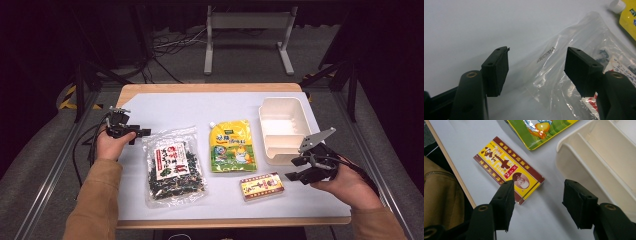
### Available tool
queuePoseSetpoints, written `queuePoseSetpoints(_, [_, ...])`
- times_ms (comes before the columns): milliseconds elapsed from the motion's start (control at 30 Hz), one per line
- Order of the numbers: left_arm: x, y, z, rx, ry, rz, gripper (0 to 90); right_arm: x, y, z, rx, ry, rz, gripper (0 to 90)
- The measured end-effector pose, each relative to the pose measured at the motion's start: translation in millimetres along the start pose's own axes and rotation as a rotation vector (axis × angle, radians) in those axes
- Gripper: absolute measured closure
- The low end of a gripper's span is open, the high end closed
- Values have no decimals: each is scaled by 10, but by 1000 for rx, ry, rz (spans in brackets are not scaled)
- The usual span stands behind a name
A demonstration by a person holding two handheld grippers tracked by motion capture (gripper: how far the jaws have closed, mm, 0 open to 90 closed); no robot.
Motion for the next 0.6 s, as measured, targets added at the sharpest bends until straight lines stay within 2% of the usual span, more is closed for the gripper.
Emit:
queuePoseSetpoints(233, [-17, 73, 41, -18, -15, 21, 412, -22, 6, 5, 0, 0, 10, 427])
queuePoseSetpoints(400, [-7, 93, 39, -28, -4, 17, 442, -31, 16, 5, 3, 2, 16, 427])
queuePoseSetpoints(600, [-30, 126, 15, -70, -11, 45, 510, -25, 22, 11, 5, -2, 18, 427])
Point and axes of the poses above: each handheld gripper's, and its own axes: y roughly forward along the jaws, x roughly out of its top, z roughly to its left, the point moved 9 cm from there along y, roughly forward along the jaws, and after that the axes turned 15 degrees about z, right-handed, at the moved point
